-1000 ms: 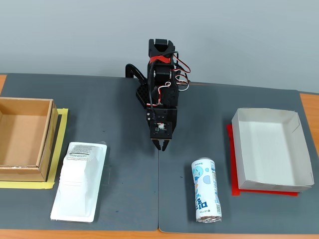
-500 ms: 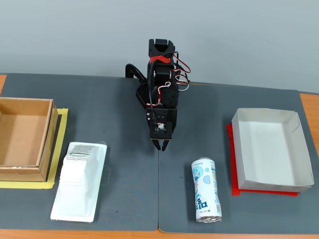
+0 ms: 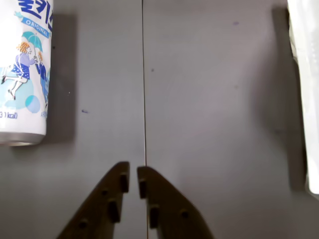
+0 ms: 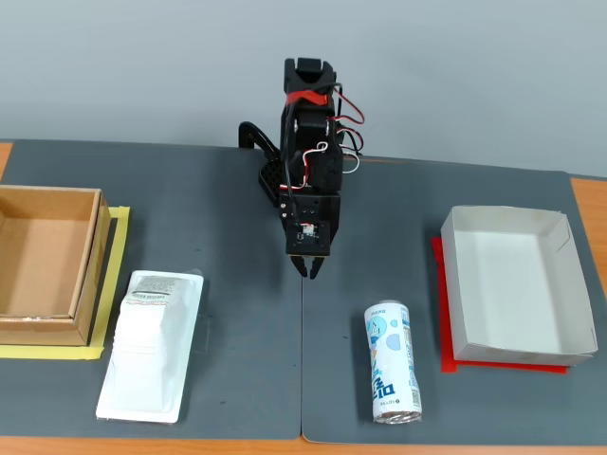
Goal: Pick the sandwich and put it in the gray box
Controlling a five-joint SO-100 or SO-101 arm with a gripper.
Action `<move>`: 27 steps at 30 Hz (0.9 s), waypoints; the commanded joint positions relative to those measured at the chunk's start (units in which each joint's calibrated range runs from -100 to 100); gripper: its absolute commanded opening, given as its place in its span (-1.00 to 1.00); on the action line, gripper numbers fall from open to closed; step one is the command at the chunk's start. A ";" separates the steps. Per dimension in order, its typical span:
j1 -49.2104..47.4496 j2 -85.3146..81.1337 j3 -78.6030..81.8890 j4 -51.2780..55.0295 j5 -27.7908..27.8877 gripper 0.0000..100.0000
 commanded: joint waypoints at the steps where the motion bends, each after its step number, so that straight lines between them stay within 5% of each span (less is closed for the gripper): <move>1: 1.18 6.14 -9.11 0.13 0.10 -0.96; 19: 27.66 21.24 -39.78 17.41 0.56 -0.96; 27: 33.71 34.12 -47.83 17.06 10.57 -0.79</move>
